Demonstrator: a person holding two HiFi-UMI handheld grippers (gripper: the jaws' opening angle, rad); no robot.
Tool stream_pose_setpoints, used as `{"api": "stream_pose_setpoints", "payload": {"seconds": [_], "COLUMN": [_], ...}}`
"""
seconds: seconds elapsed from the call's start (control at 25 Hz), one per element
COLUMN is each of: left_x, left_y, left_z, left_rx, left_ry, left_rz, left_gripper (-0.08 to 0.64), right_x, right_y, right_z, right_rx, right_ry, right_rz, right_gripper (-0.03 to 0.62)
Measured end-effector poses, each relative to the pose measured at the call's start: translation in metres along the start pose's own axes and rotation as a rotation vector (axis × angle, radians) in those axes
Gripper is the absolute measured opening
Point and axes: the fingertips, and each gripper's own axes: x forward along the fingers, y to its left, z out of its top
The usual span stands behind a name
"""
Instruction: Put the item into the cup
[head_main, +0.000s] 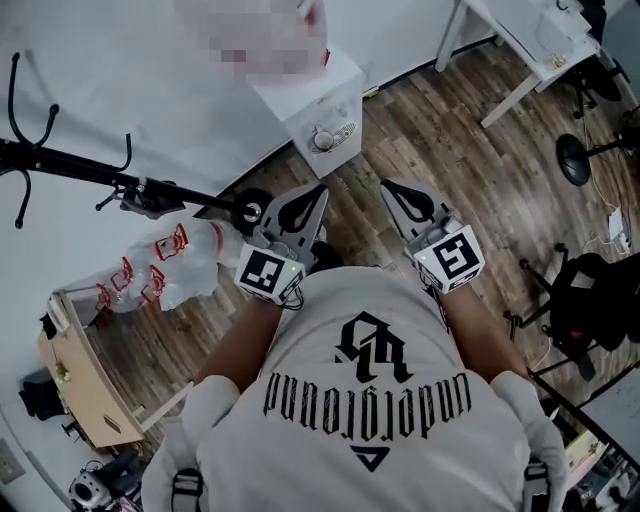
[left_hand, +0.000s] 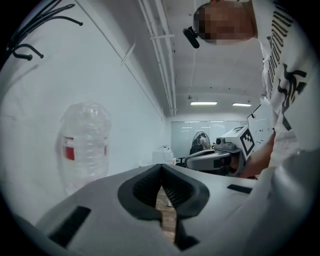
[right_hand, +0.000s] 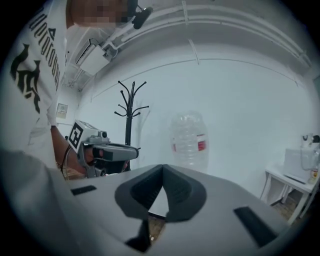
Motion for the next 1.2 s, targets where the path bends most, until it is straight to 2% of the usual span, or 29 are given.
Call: {"api": "stream_pose_setpoints", "payload": {"seconds": [0.12,0.28,0.48,0.8,1.04,1.2], "left_x": [0.003,0.000,-0.015,-0.043,-0.068,-0.097], "left_y": [-0.015,-0.032,-0.048,-0.046,-0.041,-0.029], "left_z": [0.011,0.038,0.066,0.071,0.069,0.066], "left_rx": [0.018,0.006,0.030,0.028,0.026,0.055], "left_ry": [-0.006,-0.038,-0.068,-0.063,-0.060,-0.042], "left_rz": [-0.013,0.006,0.033,0.039,-0.006,-0.036], "left_gripper": [0.008,0.008,0.008,0.008,0.008,0.007], "right_x": [-0.015,-0.030,-0.041,-0.046,-0.042,-0.033], "right_y": [0.004,0.007,0.017,0.049,0.079,0.106], "right_z": [0.007,0.022,0.039,0.051,0.056,0.061], "right_rx": [-0.007,-0.014,-0.020,-0.038,-0.023,-0.013], "right_ry": [-0.014,-0.041,-0.056,-0.060,-0.056,-0.061], "right_rz": [0.023,0.052,0.097,0.122,0.086,0.056], "right_gripper": [0.005,0.005,0.005,0.005,0.005,0.005]}}
